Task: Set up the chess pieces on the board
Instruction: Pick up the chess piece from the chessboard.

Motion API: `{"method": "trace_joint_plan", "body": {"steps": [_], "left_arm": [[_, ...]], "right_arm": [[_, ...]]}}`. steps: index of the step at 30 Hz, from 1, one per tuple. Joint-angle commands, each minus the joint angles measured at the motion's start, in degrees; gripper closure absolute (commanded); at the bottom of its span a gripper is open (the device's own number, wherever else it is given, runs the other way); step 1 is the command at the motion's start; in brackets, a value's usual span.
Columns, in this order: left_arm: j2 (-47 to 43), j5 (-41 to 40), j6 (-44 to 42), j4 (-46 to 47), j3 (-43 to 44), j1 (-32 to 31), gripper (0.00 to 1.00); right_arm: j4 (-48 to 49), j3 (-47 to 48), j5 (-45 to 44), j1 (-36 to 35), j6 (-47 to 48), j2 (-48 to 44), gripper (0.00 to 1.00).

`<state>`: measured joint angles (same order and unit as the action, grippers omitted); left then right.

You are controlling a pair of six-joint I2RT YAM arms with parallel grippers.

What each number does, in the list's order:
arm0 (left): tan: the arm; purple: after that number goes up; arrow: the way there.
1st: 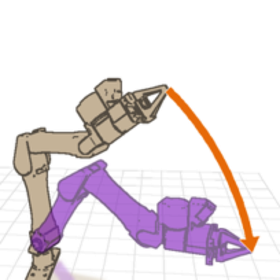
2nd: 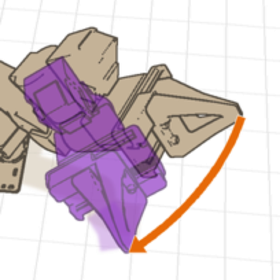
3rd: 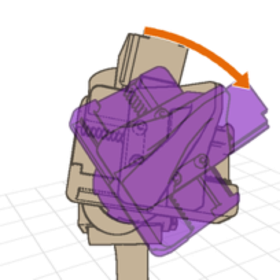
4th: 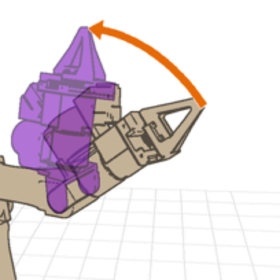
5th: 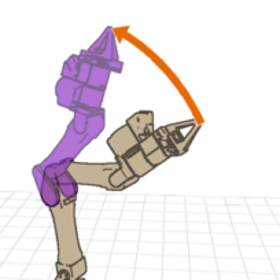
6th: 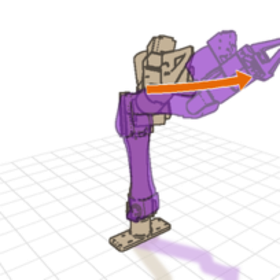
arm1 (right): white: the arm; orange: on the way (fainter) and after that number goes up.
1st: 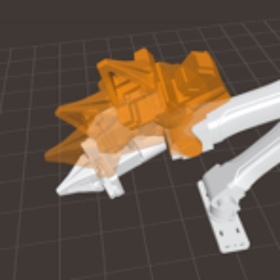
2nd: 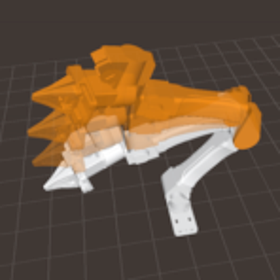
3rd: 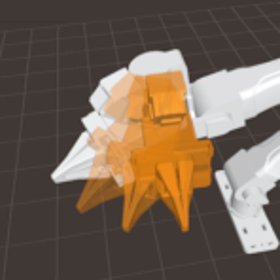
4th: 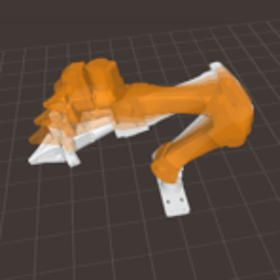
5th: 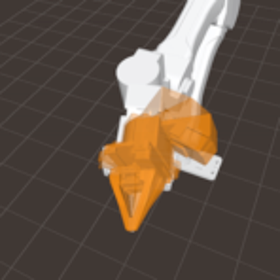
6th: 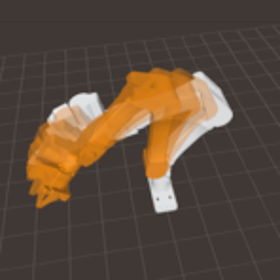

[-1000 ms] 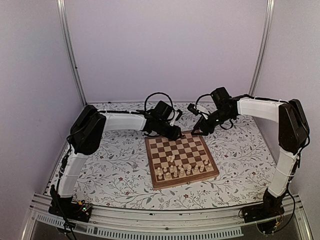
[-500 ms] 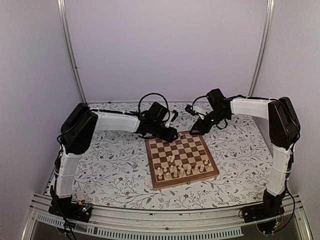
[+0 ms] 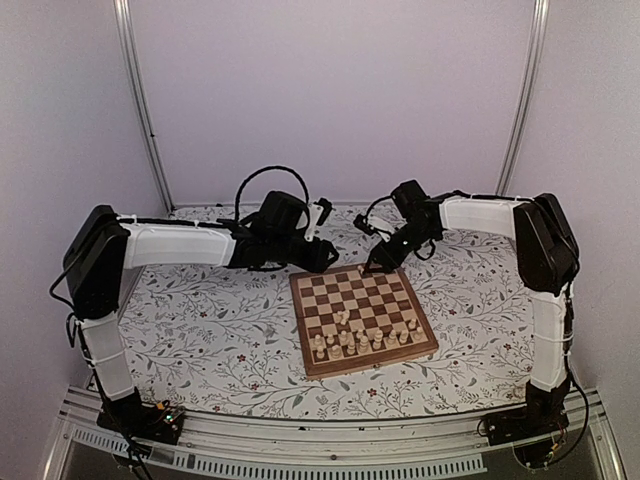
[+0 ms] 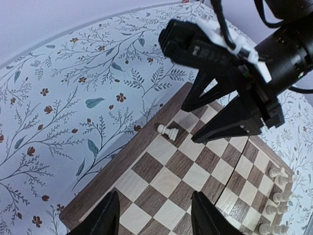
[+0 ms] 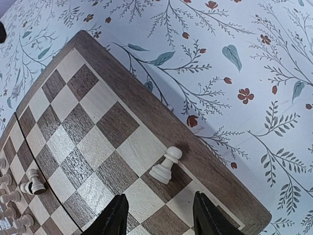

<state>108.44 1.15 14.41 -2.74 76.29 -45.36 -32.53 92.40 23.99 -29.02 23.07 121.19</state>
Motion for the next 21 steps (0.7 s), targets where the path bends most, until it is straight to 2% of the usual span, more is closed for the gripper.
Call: {"method": "trace_joint_plan", "body": {"steps": [1, 13, 21], "left_arm": [[-1.20, -0.96, 0.83, -0.25, -2.21, -0.34, 0.48], [-1.38, -2.20, 1.47, -0.41, -3.37, -0.43, 0.47], [-1.33, -3.09, 1.14, -0.88, -2.54, -0.43, 0.47]], "right_arm": [[-1.80, 4.68, -1.80, -1.23, -2.43, 3.18, 0.52], [-2.85, 7.50, -8.28, -3.86, -4.52, 7.80, 0.53], [-2.89, 6.25, -9.16, -3.93, -4.78, 7.62, 0.59]]}}
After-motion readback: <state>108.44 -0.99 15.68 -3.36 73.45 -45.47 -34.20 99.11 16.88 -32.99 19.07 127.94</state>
